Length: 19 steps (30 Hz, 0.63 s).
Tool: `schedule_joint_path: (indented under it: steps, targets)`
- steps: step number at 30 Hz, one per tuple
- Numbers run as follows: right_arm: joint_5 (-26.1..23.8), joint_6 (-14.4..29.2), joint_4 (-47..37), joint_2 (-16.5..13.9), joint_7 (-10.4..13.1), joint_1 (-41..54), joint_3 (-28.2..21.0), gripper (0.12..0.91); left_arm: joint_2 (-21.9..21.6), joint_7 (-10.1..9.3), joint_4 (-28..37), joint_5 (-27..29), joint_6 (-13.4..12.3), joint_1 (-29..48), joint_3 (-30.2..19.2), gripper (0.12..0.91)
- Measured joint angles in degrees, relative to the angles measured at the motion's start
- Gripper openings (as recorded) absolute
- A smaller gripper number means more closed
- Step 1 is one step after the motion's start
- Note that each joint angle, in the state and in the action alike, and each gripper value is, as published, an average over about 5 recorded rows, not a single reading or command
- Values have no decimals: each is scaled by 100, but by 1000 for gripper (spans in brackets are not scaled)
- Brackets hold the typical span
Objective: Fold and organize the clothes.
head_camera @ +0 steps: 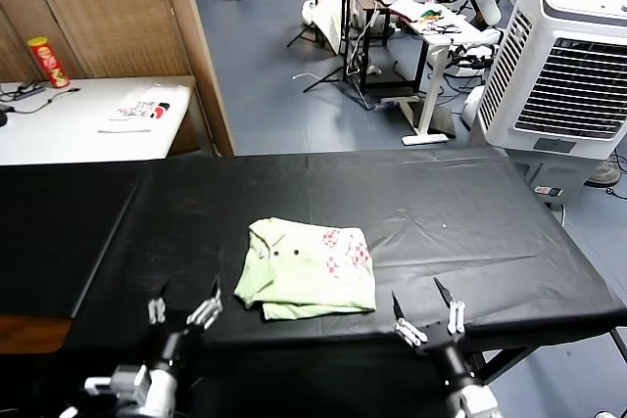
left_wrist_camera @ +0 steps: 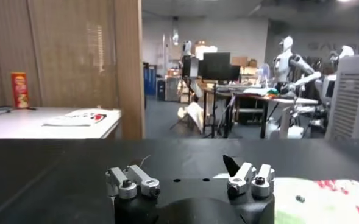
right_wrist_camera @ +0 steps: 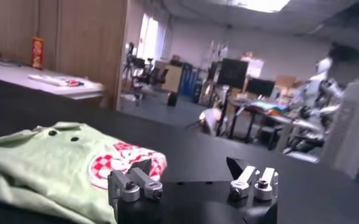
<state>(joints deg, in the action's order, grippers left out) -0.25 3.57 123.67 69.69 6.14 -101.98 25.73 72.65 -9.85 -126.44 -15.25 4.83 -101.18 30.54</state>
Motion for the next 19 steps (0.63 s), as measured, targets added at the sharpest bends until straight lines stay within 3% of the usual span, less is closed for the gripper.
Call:
schedule_joint_path:
  steps: [4,10,19]
  targets:
    - [-1,-12,180,105,181,-451,93,798,45,-79,-137,-52,135,-469,57,798]
    - [55,-407,394,252,623,-909,186,798,78,-86,-405,-121,415,-1060,220,798]
    - [62,-508,458,288,697,-1064,195,798,162,23,-526,-120,488,-1268,329,798]
